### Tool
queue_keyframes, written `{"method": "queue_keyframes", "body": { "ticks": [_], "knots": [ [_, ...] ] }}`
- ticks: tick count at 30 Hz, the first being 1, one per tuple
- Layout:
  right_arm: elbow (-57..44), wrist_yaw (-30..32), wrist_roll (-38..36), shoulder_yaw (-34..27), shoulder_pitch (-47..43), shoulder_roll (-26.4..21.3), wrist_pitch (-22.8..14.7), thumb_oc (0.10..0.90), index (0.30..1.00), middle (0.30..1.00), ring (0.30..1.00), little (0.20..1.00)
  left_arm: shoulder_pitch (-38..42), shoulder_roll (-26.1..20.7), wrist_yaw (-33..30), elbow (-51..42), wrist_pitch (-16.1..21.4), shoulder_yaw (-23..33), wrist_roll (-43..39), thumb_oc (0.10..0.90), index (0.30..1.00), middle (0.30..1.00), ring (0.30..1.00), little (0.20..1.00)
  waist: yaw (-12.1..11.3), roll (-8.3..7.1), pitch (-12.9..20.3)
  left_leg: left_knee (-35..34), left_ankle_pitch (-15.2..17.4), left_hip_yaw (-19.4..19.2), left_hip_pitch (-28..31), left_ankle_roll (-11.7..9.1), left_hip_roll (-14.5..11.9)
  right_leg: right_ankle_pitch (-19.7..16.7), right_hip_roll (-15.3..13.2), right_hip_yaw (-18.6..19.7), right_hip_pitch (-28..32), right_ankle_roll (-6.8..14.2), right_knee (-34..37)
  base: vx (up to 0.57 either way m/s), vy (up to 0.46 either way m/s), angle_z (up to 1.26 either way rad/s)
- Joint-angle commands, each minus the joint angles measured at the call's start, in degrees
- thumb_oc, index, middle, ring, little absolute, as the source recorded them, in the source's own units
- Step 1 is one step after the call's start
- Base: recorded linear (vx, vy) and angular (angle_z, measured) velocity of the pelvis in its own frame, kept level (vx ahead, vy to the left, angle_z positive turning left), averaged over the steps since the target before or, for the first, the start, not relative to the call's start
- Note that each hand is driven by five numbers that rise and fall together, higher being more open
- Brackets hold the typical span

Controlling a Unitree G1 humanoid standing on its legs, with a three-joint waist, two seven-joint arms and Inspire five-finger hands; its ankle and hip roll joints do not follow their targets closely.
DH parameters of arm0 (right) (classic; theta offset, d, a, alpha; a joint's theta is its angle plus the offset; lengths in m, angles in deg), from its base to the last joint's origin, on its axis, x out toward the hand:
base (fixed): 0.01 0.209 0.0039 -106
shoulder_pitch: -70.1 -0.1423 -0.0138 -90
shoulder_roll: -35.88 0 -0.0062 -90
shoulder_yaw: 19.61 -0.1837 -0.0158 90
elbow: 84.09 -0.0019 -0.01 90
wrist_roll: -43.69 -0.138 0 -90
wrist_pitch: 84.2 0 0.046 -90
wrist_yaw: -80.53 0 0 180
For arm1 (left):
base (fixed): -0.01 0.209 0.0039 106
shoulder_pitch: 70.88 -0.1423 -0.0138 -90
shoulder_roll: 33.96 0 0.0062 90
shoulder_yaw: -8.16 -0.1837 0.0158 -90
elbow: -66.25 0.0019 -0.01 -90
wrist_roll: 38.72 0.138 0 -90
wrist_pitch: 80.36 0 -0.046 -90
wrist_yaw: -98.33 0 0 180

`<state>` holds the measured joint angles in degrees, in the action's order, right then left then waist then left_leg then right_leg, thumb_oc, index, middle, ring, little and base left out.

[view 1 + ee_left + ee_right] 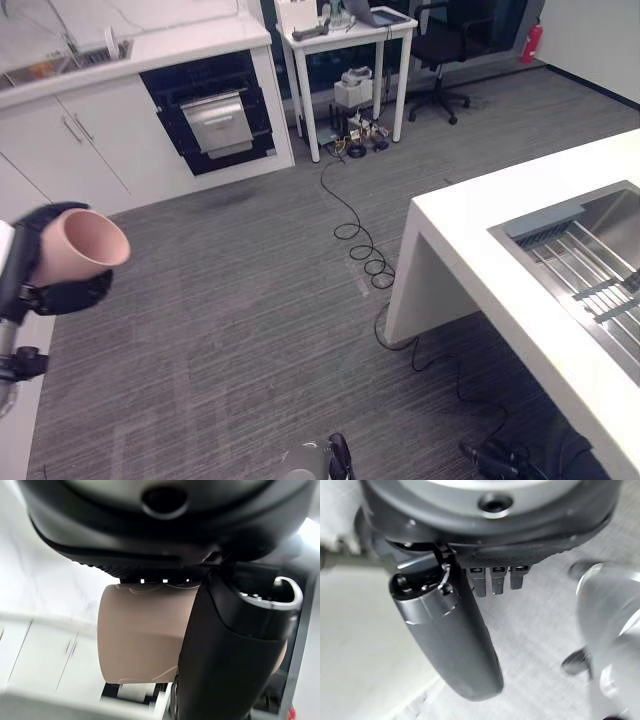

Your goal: Place the dishes in the dishwasher.

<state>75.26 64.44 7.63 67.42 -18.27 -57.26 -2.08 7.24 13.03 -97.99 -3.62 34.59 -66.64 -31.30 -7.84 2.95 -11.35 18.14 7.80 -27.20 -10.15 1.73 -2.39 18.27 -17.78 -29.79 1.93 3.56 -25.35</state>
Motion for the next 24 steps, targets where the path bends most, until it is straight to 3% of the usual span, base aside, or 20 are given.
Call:
{"method": "queue_keyframes", "body": {
  "ticks": [1,2,4,5,6,7,8,9,11,12,13,15,17,18,19,24],
  "knots": [
    [-2.2,2.1,3.2,1.1,1.8,-0.8,-2.1,0.800,0.900,0.900,0.900,0.900,10.1,-4.0,-4.2,-5.5,3.2,9.7,1.3,0.400,0.300,0.300,0.300,0.300,1.4,2.53,0.7,-1.0,1.7,4.7,2.4,-2.9,-4.7,-4.4,4.5,-4.0,6.8,2.6,8.2,0.13,0.248,0.25],
    [-3.2,2.8,3.4,1.4,1.9,-0.4,-1.8,0.800,0.900,0.900,0.900,0.900,10.9,-3.8,-4.2,-6.0,3.9,8.9,1.7,0.400,0.300,0.300,0.300,0.300,1.5,2.67,0.6,-1.0,2.3,5.0,2.7,-2.2,-4.3,-6.4,4.5,-4.2,7.6,3.0,8.1,0.12,0.281,0.29],
    [-4.8,3.9,2.7,1.3,2.4,0.6,-1.7,0.800,0.900,0.900,0.900,0.900,13.5,-3.7,-3.3,-7.7,4.4,6.5,1.7,0.400,0.300,0.300,0.300,0.300,2.3,2.87,0.0,-1.0,4.1,5.8,3.5,-0.1,-2.7,-10.7,1.9,-3.6,6.6,5.1,1.4,0.14,0.343,0.51],
    [-5.8,1.8,1.3,1.2,2.3,0.9,-2.0,0.800,0.900,0.900,0.900,0.900,16.4,-3.6,-2.1,-9.3,3.8,3.4,1.4,0.400,0.300,0.300,0.300,0.300,3.7,2.66,-0.6,-1.0,5.4,7.2,4.4,1.7,-0.6,-14.5,0.1,0.0,4.0,6.9,-7.1,0.16,0.348,0.92],
    [-6.1,1.7,1.5,1.3,2.1,1.0,-1.8,0.800,0.900,0.900,0.900,0.900,18.1,-3.5,-1.9,-10.2,3.0,1.4,1.1,0.400,0.300,0.300,0.300,0.300,4.6,2.75,-1.0,-1.0,5.9,8.8,4.8,2.5,0.4,-15.0,0.5,3.5,1.8,7.2,-11.9,0.18,0.266,1.07],
    [-6.2,1.8,1.9,1.8,1.8,0.8,-1.9,0.800,0.900,0.900,0.900,0.900,20.1,-3.2,-1.5,-11.1,2.4,-0.9,0.8,0.400,0.300,0.300,0.300,0.300,5.9,2.49,-1.3,-1.0,6.4,11.4,5.1,3.0,1.6,-14.4,3.0,7.8,-0.4,7.0,-13.4,0.10,0.073,0.95],
    [-6.2,1.8,2.4,1.8,1.8,0.8,-1.8,0.800,0.900,0.900,0.900,0.900,21.1,-3.0,-1.3,-11.2,2.3,-1.8,0.6,0.400,0.300,0.300,0.300,0.300,6.3,2.39,-1.4,-1.0,6.6,12.5,5.2,3.2,2.2,-14.2,4.3,9.3,-1.2,6.9,-13.5,0.04,-0.050,1.68],
    [-6.0,2.2,3.3,1.9,1.8,0.7,-2.5,0.800,0.900,0.900,0.900,0.900,24.5,-2.4,-0.8,-11.6,1.9,-5.1,0.7,0.400,0.300,0.300,0.300,0.300,8.4,2.76,-1.8,-1.0,5.7,16.5,4.6,3.9,3.1,-14.5,9.8,12.6,-5.0,5.4,-12.4,0.02,-0.088,1.89],
    [-5.7,1.5,2.6,2.2,1.8,0.6,-2.5,0.800,0.900,0.900,0.900,0.900,27.3,-2.1,-0.4,-11.9,1.3,-7.8,0.2,0.400,0.300,0.300,0.300,0.300,10.1,2.56,-1.7,-1.0,6.1,20.6,4.7,4.2,4.7,-13.8,12.9,16.6,-7.8,5.1,-9.9,0.06,-0.106,1.39],
    [-5.6,1.2,2.2,2.1,1.8,0.5,-2.3,0.800,0.900,0.900,0.900,0.900,28.1,-2.0,-0.2,-12.0,1.1,-8.5,0.1,0.400,0.300,0.300,0.300,0.300,10.5,2.41,-1.7,-1.0,6.3,21.7,4.7,4.2,5.1,-13.9,13.2,17.6,-8.3,5.2,-8.4,0.17,-0.168,0.90],
    [-5.0,-0.1,0.3,2.0,2.0,0.0,-1.0,0.800,0.900,0.900,0.900,0.900,30.9,-1.7,0.6,-12.0,0.5,-10.7,-0.5,0.400,0.300,0.300,0.300,0.300,11.8,1.83,-1.5,-1.0,6.9,25.1,5.0,4.0,6.4,-14.8,14.0,20.9,-9.3,5.1,-0.9,0.19,-0.182,1.07],
    [-3.5,-1.4,-0.3,1.4,2.0,-0.5,0.3,0.800,0.900,0.900,0.900,0.900,33.0,-1.6,0.6,-11.4,0.1,-12.7,-0.6,0.400,0.300,0.300,0.300,0.300,13.1,1.32,-1.1,-1.0,7.3,27.9,5.2,3.8,7.4,-17.2,14.6,24.6,-10.6,5.5,6.1,0.19,-0.222,1.63],
    [0.3,-3.7,0.0,0.4,2.6,-0.8,0.1,0.800,0.900,0.900,0.900,0.900,35.4,-1.7,0.7,-10.0,1.0,-15.1,-0.9,0.400,0.300,0.300,0.300,0.300,14.9,0.24,-1.3,-1.0,9.0,30.8,6.8,3.3,8.6,-19.0,15.4,28.8,-15.1,6.4,8.2,0.15,-0.242,1.02],
    [0.4,-3.7,-0.1,0.4,2.6,-0.8,0.1,0.800,0.900,0.900,0.900,0.900,35.5,-1.7,0.7,-9.9,1.1,-15.2,-0.9,0.400,0.300,0.300,0.300,0.300,14.9,0.26,-1.3,-1.0,9.0,30.9,6.7,3.3,8.5,-19.0,15.4,28.7,-15.1,6.4,8.2,0.14,-0.321,1.16],
    [2.4,-4.3,0.5,0.6,2.5,-0.8,0.3,0.800,0.900,0.900,0.900,0.900,34.9,-1.8,0.8,-9.6,2.1,-15.0,-0.7,0.400,0.300,0.300,0.300,0.300,14.3,0.03,-1.2,-1.0,8.7,30.6,7.0,2.4,7.6,-16.6,15.8,27.8,-14.3,5.4,8.2,0.11,-0.295,1.23],
    [2.4,-3.4,-0.8,2.6,1.2,-1.7,-0.7,0.800,0.900,0.900,0.900,0.900,35.2,-1.3,0.7,-12.2,-0.3,-16.1,-0.1,0.400,0.300,0.300,0.300,0.300,12.5,-0.37,0.0,-1.0,6.3,28.0,5.9,-0.2,5.1,-9.2,16.4,26.7,-8.2,3.0,8.2,0.11,-0.234,0.90]
  ]
}}
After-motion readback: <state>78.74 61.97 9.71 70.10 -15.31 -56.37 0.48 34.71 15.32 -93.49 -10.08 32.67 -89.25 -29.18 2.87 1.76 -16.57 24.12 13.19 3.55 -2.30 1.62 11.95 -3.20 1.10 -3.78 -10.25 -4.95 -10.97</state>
